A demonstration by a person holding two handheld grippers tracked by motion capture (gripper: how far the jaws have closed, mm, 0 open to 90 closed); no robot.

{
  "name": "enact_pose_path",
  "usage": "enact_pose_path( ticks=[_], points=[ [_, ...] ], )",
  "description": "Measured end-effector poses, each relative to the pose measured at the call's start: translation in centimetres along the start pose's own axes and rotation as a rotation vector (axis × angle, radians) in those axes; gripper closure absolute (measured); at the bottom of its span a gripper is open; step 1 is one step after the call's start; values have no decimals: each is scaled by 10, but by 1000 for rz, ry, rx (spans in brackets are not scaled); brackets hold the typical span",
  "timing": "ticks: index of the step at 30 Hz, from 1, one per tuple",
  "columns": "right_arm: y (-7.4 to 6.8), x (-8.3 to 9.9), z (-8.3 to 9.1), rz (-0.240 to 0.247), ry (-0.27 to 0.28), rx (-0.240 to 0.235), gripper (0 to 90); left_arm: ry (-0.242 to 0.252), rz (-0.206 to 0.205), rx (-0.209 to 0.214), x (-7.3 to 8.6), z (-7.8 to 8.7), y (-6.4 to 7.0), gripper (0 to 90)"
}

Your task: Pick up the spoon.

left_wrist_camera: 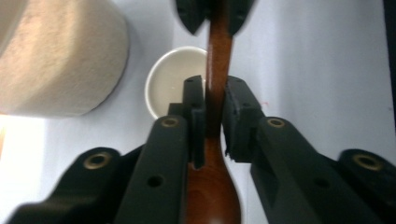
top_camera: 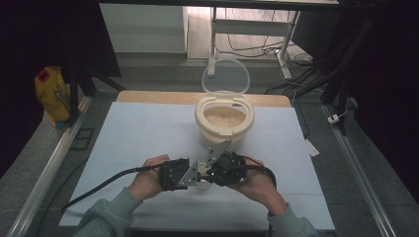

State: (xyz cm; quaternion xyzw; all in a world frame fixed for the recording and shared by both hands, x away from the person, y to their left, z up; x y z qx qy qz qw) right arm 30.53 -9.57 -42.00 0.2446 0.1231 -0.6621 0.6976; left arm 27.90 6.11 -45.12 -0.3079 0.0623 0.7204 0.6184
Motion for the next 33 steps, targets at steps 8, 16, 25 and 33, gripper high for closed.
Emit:
enact_pose_path(
  ticks=[8,16,25,33],
  points=[
    [1,0,18,-27,148,152,623,30,76,-38,3,8,-9,811],
    [10,21,36,-215,352,254,530,99,220,-75,10,11,-21,810],
    [15,36,30,-395,452,309,467,182,309,-104,14,14,-27,810],
    [15,36,22,-462,530,282,512,219,341,-128,12,9,-25,809]
  ],
)
Point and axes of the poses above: each handheld gripper's, and its own axes: z roughly backward along the jaws, x roughly out of its underside, y roughly to its right, the point moved 2 cm from there along -z, roughly forward along the jaws, and after that the axes turned 9 degrees about z, right-handed, at the moved point
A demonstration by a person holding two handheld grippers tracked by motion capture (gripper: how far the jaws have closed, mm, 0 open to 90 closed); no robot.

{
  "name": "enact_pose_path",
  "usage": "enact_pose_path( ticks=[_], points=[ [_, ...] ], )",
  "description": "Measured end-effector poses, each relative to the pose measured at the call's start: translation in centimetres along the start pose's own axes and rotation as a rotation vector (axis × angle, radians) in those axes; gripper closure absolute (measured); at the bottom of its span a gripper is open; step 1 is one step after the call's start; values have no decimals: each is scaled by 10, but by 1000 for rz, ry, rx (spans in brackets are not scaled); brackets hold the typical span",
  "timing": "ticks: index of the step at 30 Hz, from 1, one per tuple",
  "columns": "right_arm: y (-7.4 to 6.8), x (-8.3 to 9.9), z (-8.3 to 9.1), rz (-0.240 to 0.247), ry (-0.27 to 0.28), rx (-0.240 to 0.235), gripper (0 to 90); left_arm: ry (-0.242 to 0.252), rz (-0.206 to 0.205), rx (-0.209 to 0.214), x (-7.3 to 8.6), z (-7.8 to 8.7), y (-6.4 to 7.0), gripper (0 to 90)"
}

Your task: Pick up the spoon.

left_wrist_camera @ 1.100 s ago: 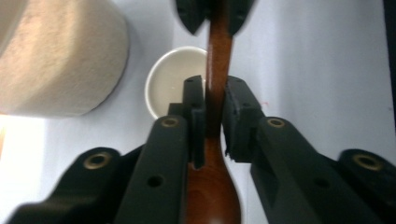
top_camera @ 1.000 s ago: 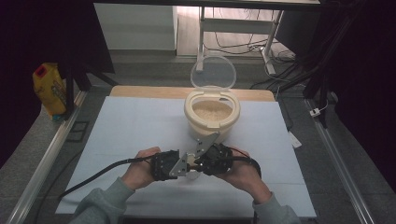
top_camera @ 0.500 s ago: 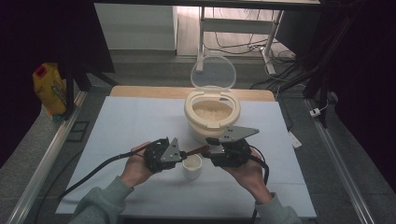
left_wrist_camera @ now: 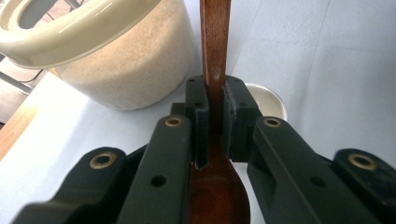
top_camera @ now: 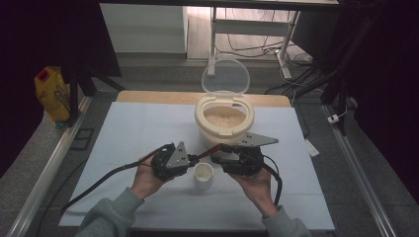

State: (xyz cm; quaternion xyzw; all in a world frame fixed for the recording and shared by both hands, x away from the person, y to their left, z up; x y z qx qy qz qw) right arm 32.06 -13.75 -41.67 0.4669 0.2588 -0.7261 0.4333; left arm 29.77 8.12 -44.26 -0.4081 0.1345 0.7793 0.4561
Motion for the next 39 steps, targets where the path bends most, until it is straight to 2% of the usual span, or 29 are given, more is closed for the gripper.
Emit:
enact_pose_path(
  ticks=[4,6,8,9,10,14,20,27,30,32,34,35,39],
  points=[
    [-2,-1,-3,-15,17,-2,560,12,6,3,0,-3,2,809],
    [-2,-1,-3,-26,22,14,591,14,5,1,0,-4,3,808],
    [-1,0,-4,-43,29,14,639,14,7,-2,0,-4,4,808],
    [1,0,-3,-68,39,9,680,16,8,-3,0,-5,4,807],
    [1,0,-3,-68,39,9,680,14,5,-9,0,-5,4,807],
    [2,-1,-3,-111,71,-42,750,7,-6,-17,1,-7,5,805],
    [-1,-2,-5,-117,88,-59,802,-1,-20,-37,2,-9,6,804],
    [-2,-1,-5,-113,95,-70,828,-1,-23,-24,3,-10,6,790],
    [-3,-1,-5,-106,102,-70,831,2,-20,-31,2,-10,6,729],
    [-4,-2,-5,-102,108,-71,832,12,-7,-34,3,-9,5,665],
    [-3,-2,-4,-94,112,-64,832,33,25,-26,3,-6,3,595],
    [-1,-2,-3,-96,122,-59,832,44,44,-22,4,-4,2,519],
    [3,-1,-1,-104,144,-51,833,78,122,-14,12,5,-6,462]
  ],
)
Point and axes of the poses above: each handheld gripper's, and its own axes: z roughly backward along the jaws, x roughly out of its underside, y roughly to its right, the point moved 2 cm from there along -z, roughly forward along the jaws, and after that the axes turned 9 degrees about z, right-handed, at the moved point
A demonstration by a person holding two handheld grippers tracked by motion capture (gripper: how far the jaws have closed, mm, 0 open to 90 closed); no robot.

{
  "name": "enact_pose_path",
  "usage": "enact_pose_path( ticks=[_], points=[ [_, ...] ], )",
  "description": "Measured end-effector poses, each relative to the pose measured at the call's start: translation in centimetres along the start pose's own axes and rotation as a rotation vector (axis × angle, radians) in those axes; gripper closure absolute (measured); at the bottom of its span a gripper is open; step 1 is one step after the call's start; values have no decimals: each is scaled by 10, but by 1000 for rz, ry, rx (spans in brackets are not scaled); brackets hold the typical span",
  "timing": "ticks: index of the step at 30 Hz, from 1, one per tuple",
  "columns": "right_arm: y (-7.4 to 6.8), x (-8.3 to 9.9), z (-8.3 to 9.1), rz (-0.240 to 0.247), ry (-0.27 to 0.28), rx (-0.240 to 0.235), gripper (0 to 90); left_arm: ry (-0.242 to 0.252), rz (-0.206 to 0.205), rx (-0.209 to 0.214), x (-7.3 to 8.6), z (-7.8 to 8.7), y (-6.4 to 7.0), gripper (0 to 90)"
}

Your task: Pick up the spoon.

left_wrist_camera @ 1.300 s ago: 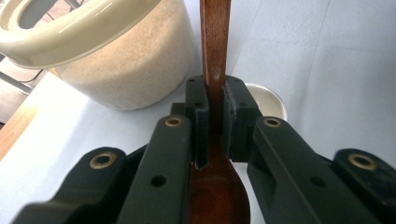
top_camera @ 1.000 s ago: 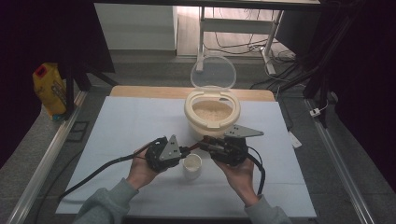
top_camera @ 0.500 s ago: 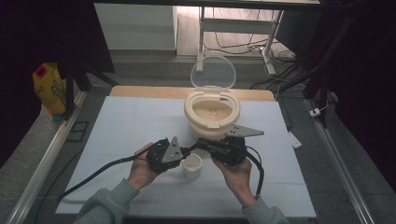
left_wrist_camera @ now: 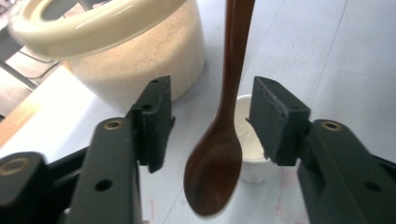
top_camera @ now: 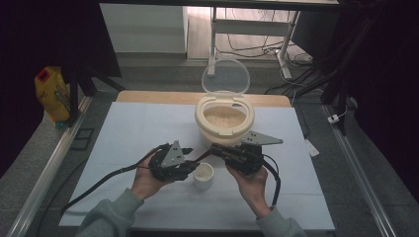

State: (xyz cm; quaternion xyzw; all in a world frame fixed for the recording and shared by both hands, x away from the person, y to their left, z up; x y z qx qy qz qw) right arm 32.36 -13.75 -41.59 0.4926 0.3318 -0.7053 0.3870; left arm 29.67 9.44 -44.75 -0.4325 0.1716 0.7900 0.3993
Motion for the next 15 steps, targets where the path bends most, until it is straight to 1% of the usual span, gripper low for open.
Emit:
enact_pose_path(
  ticks=[1,3,5,10,13,15],
  points=[
    [2,-1,1,2,11,4,833,3,19,5,3,3,-3,424],
    [3,-1,2,1,16,5,833,12,58,13,9,9,-8,412],
    [5,-3,4,7,25,12,834,14,85,13,17,16,-12,394],
    [9,-7,12,16,56,30,834,20,145,-18,39,35,-22,358],
    [12,-12,18,21,75,40,834,31,194,-32,50,45,-28,329],
    [13,-14,22,31,89,49,834,37,217,-35,58,50,-30,320]
  ],
)
Point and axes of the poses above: each handheld gripper's, and its own axes: z roughly backward along the jaws, x roughly out of its underside, y roughly to its right, the point moved 2 cm from there along -z, roughly forward along the jaws, and after that the axes turned 9 degrees about z, right-handed, at the moved point
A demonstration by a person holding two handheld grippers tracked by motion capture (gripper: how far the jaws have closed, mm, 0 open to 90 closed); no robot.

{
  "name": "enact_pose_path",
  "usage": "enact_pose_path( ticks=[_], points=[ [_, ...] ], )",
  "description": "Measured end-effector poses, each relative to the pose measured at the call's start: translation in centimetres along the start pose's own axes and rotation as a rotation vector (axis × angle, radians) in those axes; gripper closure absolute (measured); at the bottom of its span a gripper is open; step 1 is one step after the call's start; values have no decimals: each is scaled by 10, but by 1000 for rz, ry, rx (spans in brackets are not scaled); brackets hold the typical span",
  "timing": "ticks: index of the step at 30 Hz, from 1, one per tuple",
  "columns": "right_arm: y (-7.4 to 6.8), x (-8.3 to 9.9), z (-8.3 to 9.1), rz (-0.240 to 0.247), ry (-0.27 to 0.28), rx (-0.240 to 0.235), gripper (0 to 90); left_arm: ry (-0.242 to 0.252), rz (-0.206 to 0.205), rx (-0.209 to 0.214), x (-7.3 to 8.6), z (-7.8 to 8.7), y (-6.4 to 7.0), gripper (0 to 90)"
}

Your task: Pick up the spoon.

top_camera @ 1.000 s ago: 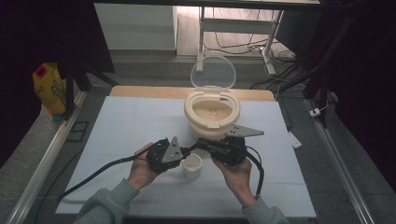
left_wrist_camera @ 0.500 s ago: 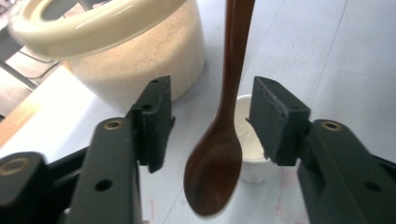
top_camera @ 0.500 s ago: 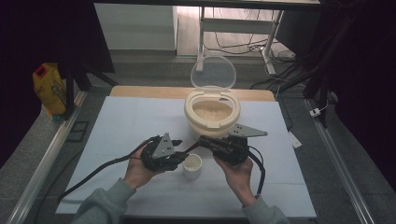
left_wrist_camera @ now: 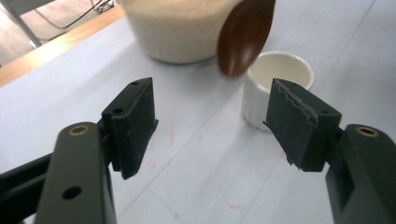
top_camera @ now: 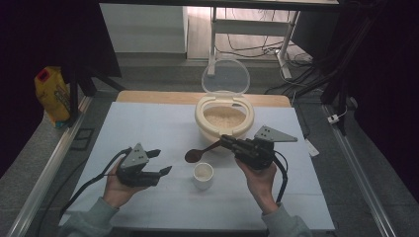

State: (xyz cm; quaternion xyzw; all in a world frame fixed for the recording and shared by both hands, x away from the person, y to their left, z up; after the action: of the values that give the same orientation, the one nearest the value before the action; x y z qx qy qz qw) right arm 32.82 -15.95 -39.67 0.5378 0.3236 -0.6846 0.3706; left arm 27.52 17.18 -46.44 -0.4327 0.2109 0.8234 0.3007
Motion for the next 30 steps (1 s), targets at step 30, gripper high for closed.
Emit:
enact_pose_path(
  ticks=[30],
  points=[
    [19,-14,29,0,62,57,833,-33,97,-27,35,11,-23,296]
  ],
)
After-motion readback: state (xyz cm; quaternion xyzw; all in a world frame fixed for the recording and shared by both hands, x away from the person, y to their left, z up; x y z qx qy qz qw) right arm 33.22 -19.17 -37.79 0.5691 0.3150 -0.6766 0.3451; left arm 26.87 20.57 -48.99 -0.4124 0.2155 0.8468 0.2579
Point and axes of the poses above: each handheld gripper's, and its own axes: z roughly backward along the jaws, x roughly out of its underside, y roughly to its right, the point moved 2 cm from there along -z, roughly forward along the jaws, and after that the axes turned 9 degrees about z, right-handed, at the moved point
